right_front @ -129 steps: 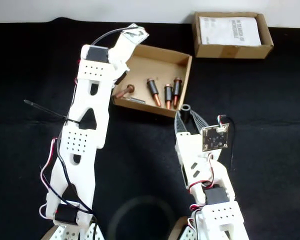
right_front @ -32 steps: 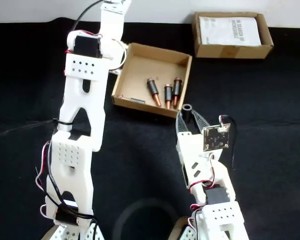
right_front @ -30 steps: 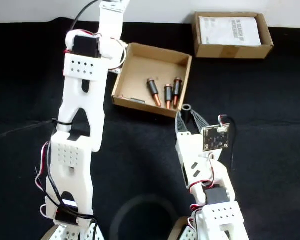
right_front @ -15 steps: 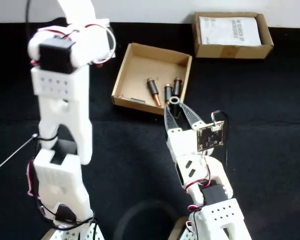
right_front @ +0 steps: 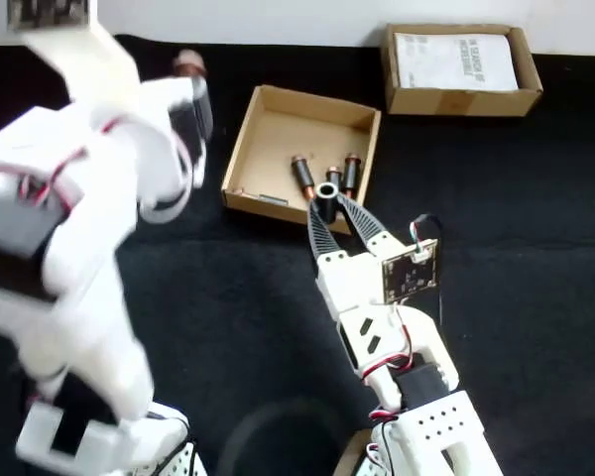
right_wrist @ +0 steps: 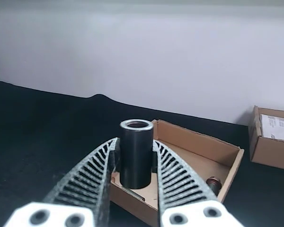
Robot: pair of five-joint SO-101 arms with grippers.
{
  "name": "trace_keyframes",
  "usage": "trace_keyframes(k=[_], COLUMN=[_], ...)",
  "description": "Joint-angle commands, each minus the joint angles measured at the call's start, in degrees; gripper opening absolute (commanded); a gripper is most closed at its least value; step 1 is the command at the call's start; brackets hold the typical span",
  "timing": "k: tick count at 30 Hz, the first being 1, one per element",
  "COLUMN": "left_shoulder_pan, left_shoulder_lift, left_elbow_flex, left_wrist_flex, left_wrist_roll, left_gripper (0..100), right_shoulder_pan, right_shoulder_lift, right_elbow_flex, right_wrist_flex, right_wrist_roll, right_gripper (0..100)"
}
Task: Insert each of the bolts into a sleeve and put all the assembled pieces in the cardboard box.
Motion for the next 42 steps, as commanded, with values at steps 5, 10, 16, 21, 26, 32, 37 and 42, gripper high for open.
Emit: trace_keyframes(k=[5,10,16,21,26,32,37,42], left_shoulder_pan=[8.57,8.40,10.24,16.75,17.54,11.91,11.03,17.63], left_shoulder_lift=[-19.12,-31.08,-48.66,-57.19,-58.51,-58.24,-58.24,-58.24], left_elbow_flex=[25.63,49.80,84.70,100.97,103.69,107.65,121.89,137.71], left_wrist_flex=[-4.75,-23.12,-57.23,-73.76,-76.04,-84.75,-107.87,-129.32], left_wrist_roll=[-0.35,-0.35,-0.97,-5.63,-5.89,-5.98,-10.55,-24.35], left_gripper=[1,1,1,1,1,1,1,1], right_shoulder_pan=[-1.45,-2.42,-2.42,-2.33,-2.33,-2.33,-2.15,-2.07], right_shoulder_lift=[-1.45,-1.45,-1.54,-1.63,-1.36,-1.63,-1.63,-1.63], right_elbow_flex=[-3.21,-3.12,-3.03,-3.03,-2.86,-0.31,-0.13,-0.13], right_wrist_flex=[-0.13,-0.31,-0.31,-0.31,-0.31,-0.40,-0.40,-0.40], right_wrist_roll=[0.35,0.35,0.35,0.35,0.35,0.35,0.35,0.35], right_gripper=[0.7,0.7,0.7,0.7,0.7,0.7,0.7,0.7])
